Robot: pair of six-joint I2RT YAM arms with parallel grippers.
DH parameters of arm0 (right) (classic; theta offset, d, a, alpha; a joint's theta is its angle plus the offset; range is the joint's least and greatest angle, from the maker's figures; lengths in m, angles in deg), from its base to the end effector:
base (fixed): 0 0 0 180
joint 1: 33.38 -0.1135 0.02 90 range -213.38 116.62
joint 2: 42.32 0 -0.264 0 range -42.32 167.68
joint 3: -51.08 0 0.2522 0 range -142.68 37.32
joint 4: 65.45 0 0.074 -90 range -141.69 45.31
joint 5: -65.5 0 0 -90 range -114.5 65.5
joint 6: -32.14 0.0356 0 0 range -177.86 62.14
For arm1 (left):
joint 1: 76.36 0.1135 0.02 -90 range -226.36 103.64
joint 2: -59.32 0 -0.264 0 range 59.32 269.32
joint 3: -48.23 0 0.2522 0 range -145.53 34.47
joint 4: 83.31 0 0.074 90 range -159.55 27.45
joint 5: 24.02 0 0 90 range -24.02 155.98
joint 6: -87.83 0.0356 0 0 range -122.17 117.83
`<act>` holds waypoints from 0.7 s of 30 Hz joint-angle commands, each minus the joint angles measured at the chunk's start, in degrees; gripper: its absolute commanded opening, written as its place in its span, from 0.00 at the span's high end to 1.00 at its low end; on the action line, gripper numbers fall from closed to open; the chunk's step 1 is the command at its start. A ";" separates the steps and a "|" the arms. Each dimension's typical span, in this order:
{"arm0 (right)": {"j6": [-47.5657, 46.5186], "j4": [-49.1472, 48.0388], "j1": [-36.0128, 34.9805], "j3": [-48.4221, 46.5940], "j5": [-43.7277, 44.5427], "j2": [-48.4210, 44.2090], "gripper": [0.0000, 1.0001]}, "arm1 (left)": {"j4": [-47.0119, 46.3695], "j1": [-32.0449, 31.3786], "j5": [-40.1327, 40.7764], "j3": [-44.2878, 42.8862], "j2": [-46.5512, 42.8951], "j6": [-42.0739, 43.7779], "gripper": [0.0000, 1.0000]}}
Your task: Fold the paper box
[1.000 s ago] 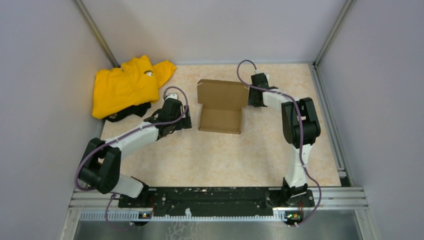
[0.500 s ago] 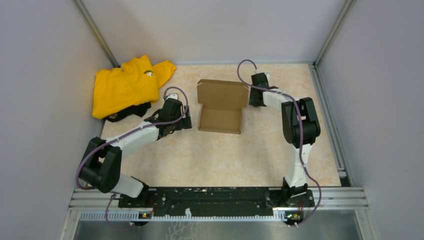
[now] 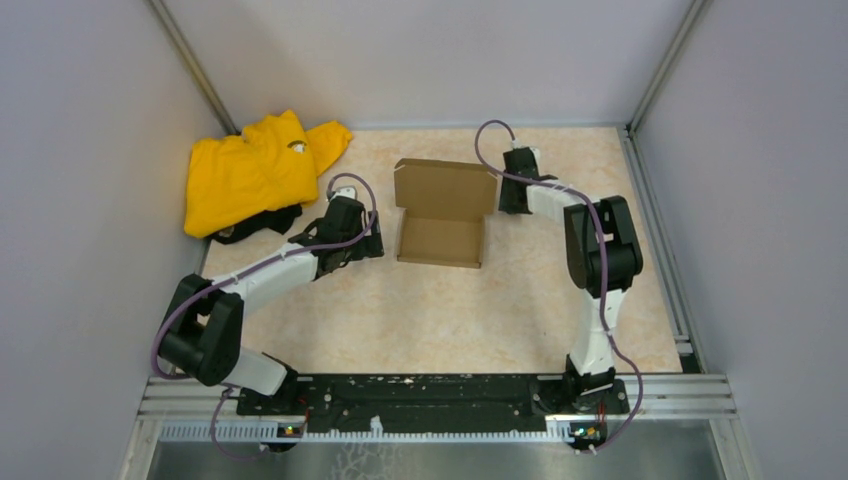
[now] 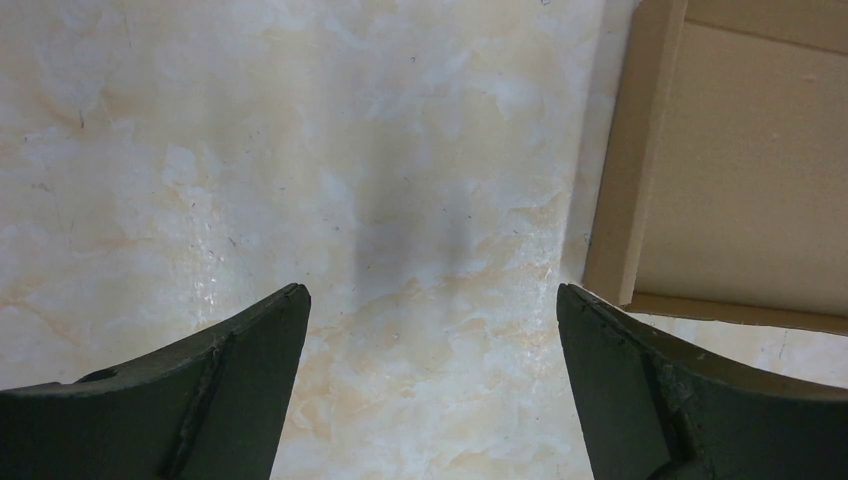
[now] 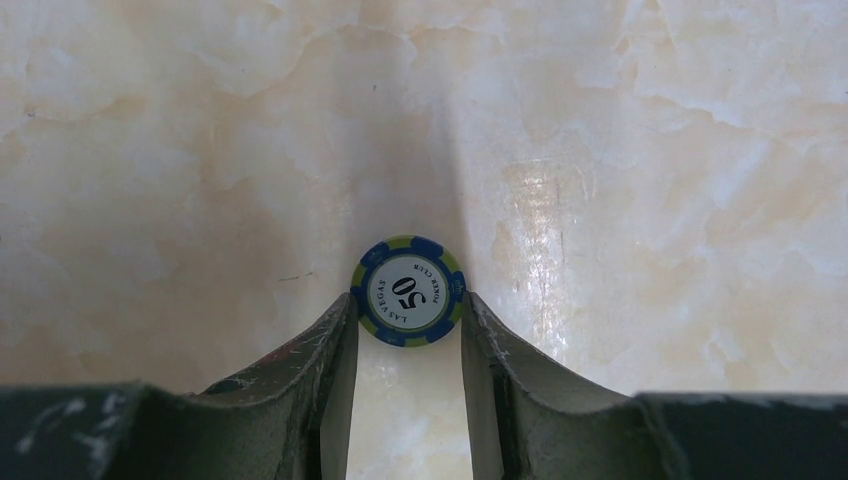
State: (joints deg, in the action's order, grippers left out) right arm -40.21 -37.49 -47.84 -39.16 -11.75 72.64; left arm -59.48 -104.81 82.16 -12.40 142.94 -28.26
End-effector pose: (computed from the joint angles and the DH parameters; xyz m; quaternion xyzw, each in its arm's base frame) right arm 0.4149 0.0989 0.1609 0.0617 0.9402 -0.0132 0.3347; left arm 0.2657 -0.1327 0.1985 -0.0328 0.9215 -0.0506 0.3838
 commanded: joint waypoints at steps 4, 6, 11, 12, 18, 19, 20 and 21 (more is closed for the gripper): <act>0.36 3.84 0.22 4.40 -1.23 -2.80 0.64 | -1.63 0.45 -0.79 -0.39 -0.19 -0.37 0.01; 0.37 3.66 0.21 5.32 -1.08 -3.54 0.64 | -1.63 0.37 -0.87 -0.33 -0.21 -0.45 0.01; 0.38 3.46 0.22 6.86 -0.70 -5.03 0.64 | -1.63 0.33 -1.05 -0.15 -0.32 -0.72 0.01; 0.33 3.41 0.22 7.02 -0.59 -5.26 0.64 | -1.63 0.37 -1.08 -0.15 -0.31 -0.72 0.01; -0.04 3.58 0.27 4.83 -0.37 -4.26 0.49 | -1.58 0.33 -1.12 -0.39 -0.23 -0.72 0.01; -0.22 4.00 0.44 3.56 -0.34 -3.62 0.46 | -1.55 0.38 -1.11 -0.47 -0.20 -0.72 0.01; -0.24 4.29 0.66 2.21 -0.58 -2.68 0.41 | -1.47 0.39 -1.16 -0.70 -0.16 -0.60 0.01; -0.32 4.34 1.00 0.81 -1.21 -1.62 0.37 | -1.52 0.36 -1.13 -0.87 -0.08 -0.44 0.01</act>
State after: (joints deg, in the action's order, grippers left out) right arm -40.30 -36.55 -47.84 -34.31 -12.05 68.62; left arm -59.70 -104.81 81.70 -12.38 142.94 -28.46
